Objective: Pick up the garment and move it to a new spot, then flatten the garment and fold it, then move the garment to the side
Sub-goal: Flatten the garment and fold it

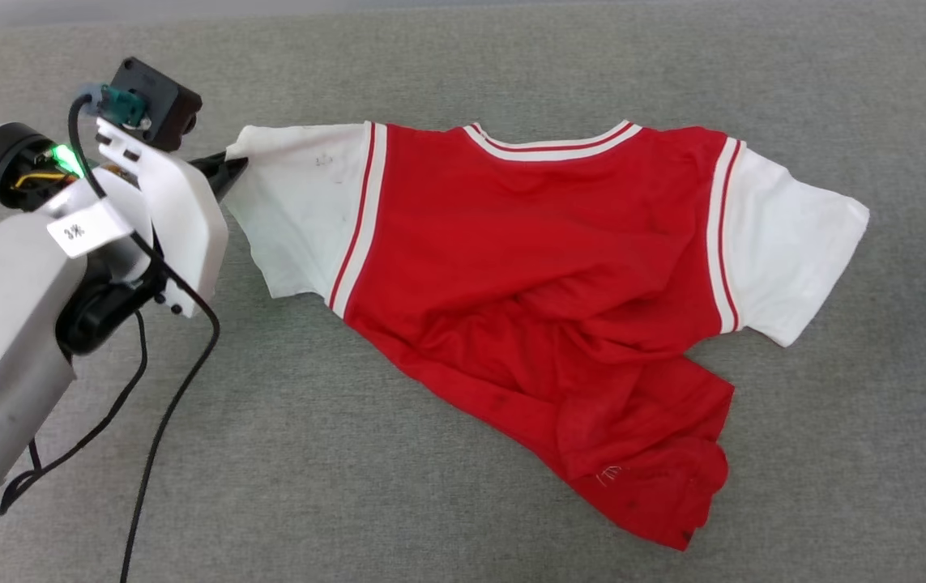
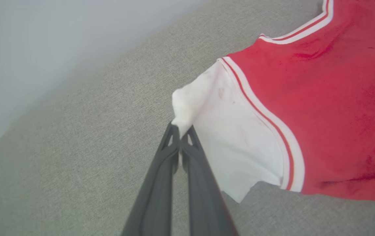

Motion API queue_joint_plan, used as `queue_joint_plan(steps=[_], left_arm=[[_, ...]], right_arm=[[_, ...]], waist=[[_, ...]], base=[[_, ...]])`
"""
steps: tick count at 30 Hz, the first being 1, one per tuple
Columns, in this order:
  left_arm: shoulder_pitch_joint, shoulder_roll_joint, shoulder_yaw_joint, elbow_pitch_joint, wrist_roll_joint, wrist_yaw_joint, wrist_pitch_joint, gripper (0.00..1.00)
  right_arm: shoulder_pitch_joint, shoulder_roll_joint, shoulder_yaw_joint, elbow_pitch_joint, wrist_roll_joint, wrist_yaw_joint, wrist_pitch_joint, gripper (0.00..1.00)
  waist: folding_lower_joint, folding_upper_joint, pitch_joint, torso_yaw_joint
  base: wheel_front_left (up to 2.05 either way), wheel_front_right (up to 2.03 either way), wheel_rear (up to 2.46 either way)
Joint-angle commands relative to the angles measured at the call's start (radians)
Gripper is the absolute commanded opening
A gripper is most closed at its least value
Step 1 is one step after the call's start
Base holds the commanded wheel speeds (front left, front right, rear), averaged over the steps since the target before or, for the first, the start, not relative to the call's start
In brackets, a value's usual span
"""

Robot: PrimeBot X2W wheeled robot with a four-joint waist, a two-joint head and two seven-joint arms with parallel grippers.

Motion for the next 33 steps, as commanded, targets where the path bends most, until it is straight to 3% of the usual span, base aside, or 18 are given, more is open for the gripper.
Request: queue_joint_plan(steps=[1,6,10,17,25,33], left_arm=[[0.030,0.024,0.000,-0.045,0.022,0.024,-0.024,0.00],[0.065,0.041,0.007,-0.130,0.035,0.067,-0.059,0.00],[0.073,0.048,0.018,-0.184,0.042,0.092,-0.081,0.00],[0.055,0.046,0.029,-0.239,0.057,0.122,-0.102,0.00],[0.036,0.035,0.036,-0.256,0.067,0.133,-0.121,0.00],[0.035,0.011,0.026,-0.228,0.068,0.129,-0.141,0.00]], right_arm=[[-0.032,-0.071,0.036,0.024,0.071,-0.001,0.106,1.00],[-0.074,-0.186,0.095,0.070,0.204,-0.001,0.321,1.00],[-0.126,-0.242,0.152,0.121,0.242,-0.001,0.441,1.00],[-0.237,-0.196,0.214,0.253,0.271,-0.001,0.525,1.00],[-0.318,-0.131,0.279,0.404,0.268,-0.001,0.497,1.00],[-0.242,-0.083,0.382,0.515,0.315,0.001,0.442,1.00]], waist=[[0.0000,0.0000,0.003,0.022],[0.0000,0.0000,0.021,0.056],[0.0000,0.0000,0.046,0.075],[0.0000,0.0000,0.098,0.104],[0.0000,0.0000,0.151,0.128],[0.0000,0.0000,0.165,0.133]], base=[[0.00,0.00,0.00],[0.00,0.00,0.00],[0.00,0.00,0.00],[0.00,0.00,0.00],[0.00,0.00,0.00],[0.00,0.00,0.00]])
